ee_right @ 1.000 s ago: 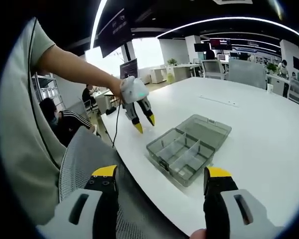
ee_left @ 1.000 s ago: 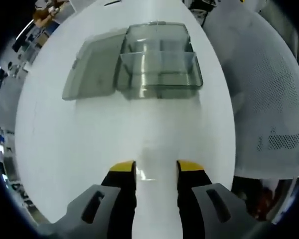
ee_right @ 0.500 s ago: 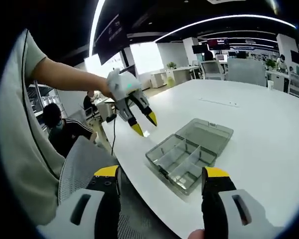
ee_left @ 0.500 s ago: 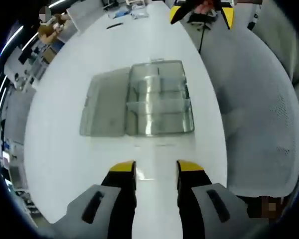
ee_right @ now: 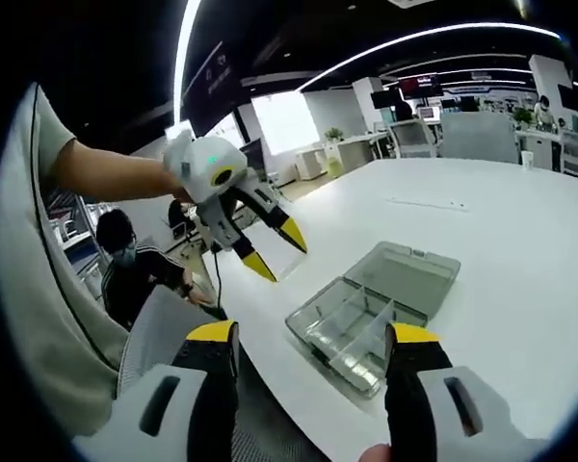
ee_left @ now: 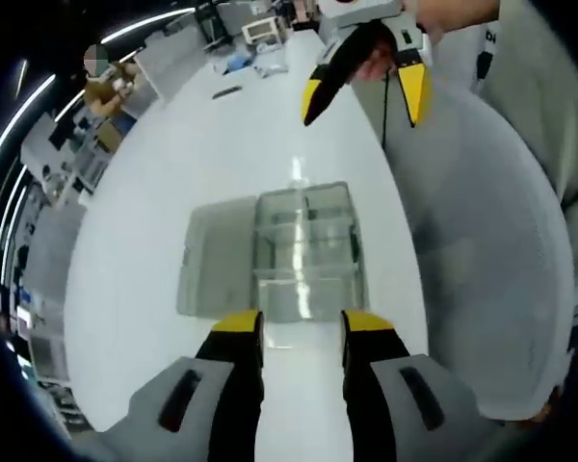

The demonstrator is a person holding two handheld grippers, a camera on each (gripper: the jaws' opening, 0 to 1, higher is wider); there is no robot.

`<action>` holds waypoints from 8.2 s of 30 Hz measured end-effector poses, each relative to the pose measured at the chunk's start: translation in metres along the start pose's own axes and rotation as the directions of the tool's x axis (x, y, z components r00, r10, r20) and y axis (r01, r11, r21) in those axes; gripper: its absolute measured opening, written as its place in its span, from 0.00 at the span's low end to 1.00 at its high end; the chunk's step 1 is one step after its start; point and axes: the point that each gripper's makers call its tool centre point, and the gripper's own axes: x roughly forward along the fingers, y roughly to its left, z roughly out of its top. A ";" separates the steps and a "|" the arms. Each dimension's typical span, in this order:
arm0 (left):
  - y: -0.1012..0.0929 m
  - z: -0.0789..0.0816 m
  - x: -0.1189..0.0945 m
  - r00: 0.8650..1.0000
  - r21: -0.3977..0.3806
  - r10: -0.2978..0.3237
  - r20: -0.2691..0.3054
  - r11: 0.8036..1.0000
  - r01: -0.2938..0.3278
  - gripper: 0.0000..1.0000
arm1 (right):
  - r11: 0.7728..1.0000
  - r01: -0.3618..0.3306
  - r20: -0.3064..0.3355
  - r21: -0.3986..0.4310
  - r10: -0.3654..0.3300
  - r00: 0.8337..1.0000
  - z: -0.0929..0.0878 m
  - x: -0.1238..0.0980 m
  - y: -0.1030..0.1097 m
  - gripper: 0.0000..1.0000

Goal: Insert the divider into the dual guide fixture by aligning both edges with the guide slots and pushing it downward to the bottom, including one-sided entry, uneven engagement, binding, and posture correction.

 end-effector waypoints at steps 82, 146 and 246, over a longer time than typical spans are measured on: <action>-0.009 0.094 0.011 0.946 0.161 0.290 0.145 0.936 -0.312 0.29 | 0.957 -0.054 0.026 0.284 0.049 0.998 0.016 0.024 -0.001 0.01; -0.004 0.089 0.011 0.948 0.143 0.261 0.181 0.947 -0.288 0.32 | 0.955 -0.068 0.005 0.289 0.070 0.998 0.017 0.032 -0.006 0.00; -0.041 0.085 0.002 0.944 -0.186 -0.250 0.215 0.938 0.291 0.00 | 0.873 -0.315 -0.185 -0.372 0.263 0.947 -0.002 0.028 0.030 0.00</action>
